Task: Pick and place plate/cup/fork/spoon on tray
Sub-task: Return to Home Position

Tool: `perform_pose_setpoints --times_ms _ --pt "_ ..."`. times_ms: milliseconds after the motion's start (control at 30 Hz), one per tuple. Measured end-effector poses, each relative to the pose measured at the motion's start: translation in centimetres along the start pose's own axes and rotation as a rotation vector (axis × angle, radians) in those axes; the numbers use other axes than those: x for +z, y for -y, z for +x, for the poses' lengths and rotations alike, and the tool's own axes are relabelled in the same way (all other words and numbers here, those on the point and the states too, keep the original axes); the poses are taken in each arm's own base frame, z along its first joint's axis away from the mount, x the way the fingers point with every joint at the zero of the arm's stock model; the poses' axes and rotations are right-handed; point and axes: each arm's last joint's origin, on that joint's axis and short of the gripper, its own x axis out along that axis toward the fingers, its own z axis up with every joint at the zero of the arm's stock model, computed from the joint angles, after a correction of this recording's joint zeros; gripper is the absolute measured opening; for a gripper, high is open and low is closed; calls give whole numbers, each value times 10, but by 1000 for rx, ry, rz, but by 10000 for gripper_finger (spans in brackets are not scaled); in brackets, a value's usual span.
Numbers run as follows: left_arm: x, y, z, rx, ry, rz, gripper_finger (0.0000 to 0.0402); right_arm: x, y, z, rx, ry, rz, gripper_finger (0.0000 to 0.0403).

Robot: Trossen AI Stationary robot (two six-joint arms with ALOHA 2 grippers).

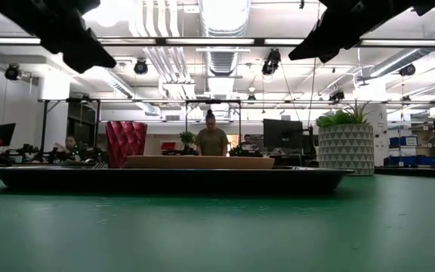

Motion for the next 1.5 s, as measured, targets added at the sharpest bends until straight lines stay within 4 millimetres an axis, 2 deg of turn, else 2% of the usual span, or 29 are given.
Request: perform_pose_setpoints --times_ms 333,733,967,1133,1267,1500 --pt "-39 -15 -21 -24 189 -28 15 -6 -20 2 66 126 -85 9" --pt "-72 -25 -29 -40 302 14 15 -22 -38 1 128 240 -104 9" --pt "-88 -28 -28 -48 339 7 15 -37 -35 -4 110 278 -122 9" --pt "-98 -29 -25 -52 348 0 15 -43 -30 -17 73 316 -109 9" --pt "-100 -30 -25 -57 373 -8 15 -54 -27 -27 68 368 -106 9" --pt "-99 -30 -25 -62 415 -12 15 -84 -20 -36 14 563 -106 8"
